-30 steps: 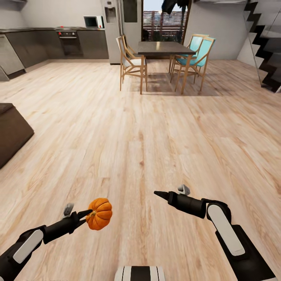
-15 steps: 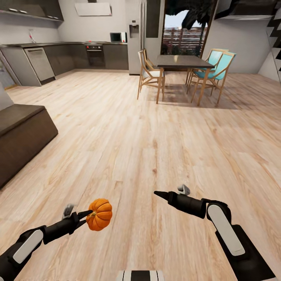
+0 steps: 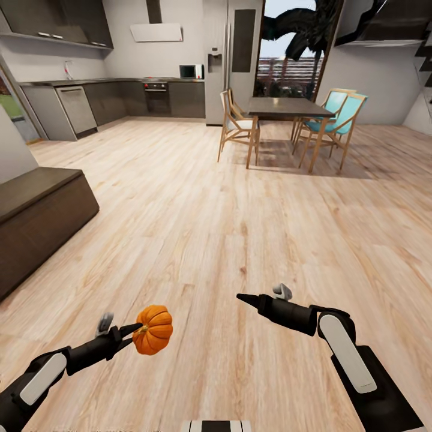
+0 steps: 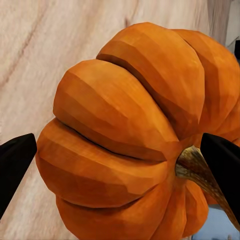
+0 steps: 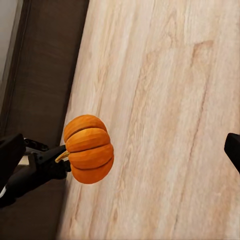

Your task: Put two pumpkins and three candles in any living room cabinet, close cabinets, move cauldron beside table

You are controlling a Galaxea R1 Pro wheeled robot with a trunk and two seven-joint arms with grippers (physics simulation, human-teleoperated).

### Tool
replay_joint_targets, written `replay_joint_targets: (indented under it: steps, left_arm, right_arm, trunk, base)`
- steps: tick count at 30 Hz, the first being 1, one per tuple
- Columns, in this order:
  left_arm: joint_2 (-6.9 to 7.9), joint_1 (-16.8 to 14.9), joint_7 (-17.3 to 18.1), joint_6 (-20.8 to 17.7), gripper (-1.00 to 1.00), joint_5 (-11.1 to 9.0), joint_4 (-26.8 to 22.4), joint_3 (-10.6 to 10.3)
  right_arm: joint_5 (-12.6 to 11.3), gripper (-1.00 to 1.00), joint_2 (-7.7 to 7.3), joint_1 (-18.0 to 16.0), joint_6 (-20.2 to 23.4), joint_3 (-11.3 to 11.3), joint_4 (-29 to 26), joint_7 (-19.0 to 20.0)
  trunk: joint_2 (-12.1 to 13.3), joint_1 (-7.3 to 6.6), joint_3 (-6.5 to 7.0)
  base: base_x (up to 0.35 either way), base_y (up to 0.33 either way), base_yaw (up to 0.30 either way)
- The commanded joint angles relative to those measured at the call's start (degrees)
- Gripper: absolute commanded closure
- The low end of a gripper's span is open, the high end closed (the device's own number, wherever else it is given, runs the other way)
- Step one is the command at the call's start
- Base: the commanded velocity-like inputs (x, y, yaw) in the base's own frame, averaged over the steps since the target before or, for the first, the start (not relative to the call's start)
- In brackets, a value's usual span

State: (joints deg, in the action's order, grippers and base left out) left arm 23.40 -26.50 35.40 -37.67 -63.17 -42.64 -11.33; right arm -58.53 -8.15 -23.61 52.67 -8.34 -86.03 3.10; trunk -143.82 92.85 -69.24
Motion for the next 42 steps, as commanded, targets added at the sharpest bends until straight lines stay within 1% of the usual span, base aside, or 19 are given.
replay_joint_targets:
  steps: [1, 4, 8, 14, 18, 22, 30, 39, 42]
  left_arm:
    - [0.06, 0.0, -0.1, -0.3, 1.0, -0.6, 0.0, -0.1]
    - [0.06, 0.0, -0.1, -0.3, 1.0, -1.2, 0.0, -0.2]
    - [0.05, 0.0, -0.1, -0.3, 1.0, -1.3, 0.0, -0.2]
    - [0.02, 0.0, -0.1, -0.3, 1.0, -1.4, -0.1, -0.2]
    - [-0.02, 0.0, -0.1, -0.3, 1.0, -1.4, -0.1, -0.3]
    - [-0.02, 0.0, -0.1, -0.3, 1.0, -1.4, -0.1, -0.3]
    - [-0.02, 0.0, -0.2, -0.3, 1.0, -1.4, -0.1, -0.3]
    - [-0.11, 0.0, -0.2, -0.3, 1.0, -1.5, 0.1, -0.2]
    - [-0.08, 0.0, -0.2, -0.3, 1.0, -1.5, 0.0, -0.2]
  right_arm:
    - [0.3, -1.0, -0.03, 0.0, 0.2, 0.0, 0.0, 0.3]
    - [0.3, -1.0, -0.02, 0.0, 0.2, 0.0, -0.1, 0.3]
    - [0.3, -1.0, -0.02, 0.0, 0.2, 0.0, -0.2, 0.3]
    - [0.4, -1.0, -0.02, 0.0, 0.3, 0.0, -0.2, 0.2]
    - [0.5, -1.0, 0.05, 0.0, 2.2, 0.1, -0.2, 0.0]
    - [0.6, -1.0, 0.12, 0.0, 2.7, 0.2, -0.2, -0.2]
    - [1.0, -1.0, 0.27, 0.0, 2.8, 0.1, -0.3, -0.2]
    - [1.2, -1.0, 0.28, 0.0, 2.7, 0.1, -0.2, -0.2]
    - [1.2, -1.0, 0.26, 0.0, 2.7, 0.0, -0.3, -0.2]
  trunk:
    - [0.0, -0.01, -0.13]
    - [0.0, -0.01, -0.39]
    - [0.0, -0.01, -0.75]
    - [0.0, -0.01, -1.27]
    - [0.0, -0.01, -1.61]
    - [0.0, -0.01, -1.94]
    - [0.0, -0.01, -2.57]
    - [0.0, -0.01, -3.23]
    - [0.0, -0.09, -2.76]
  base:
    - [0.0, 0.0, 0.065]
    - [0.0, 0.0, 0.08]
    - [-0.141, 0.0, 0.108]
    - [-0.306, 0.0, 0.143]
    - [-0.327, 0.0, 0.154]
    - [-0.328, -0.01, 0.161]
    - [-0.281, -0.139, 0.18]
    - [-0.053, -0.042, 0.195]
    - [-0.002, -0.001, 0.209]
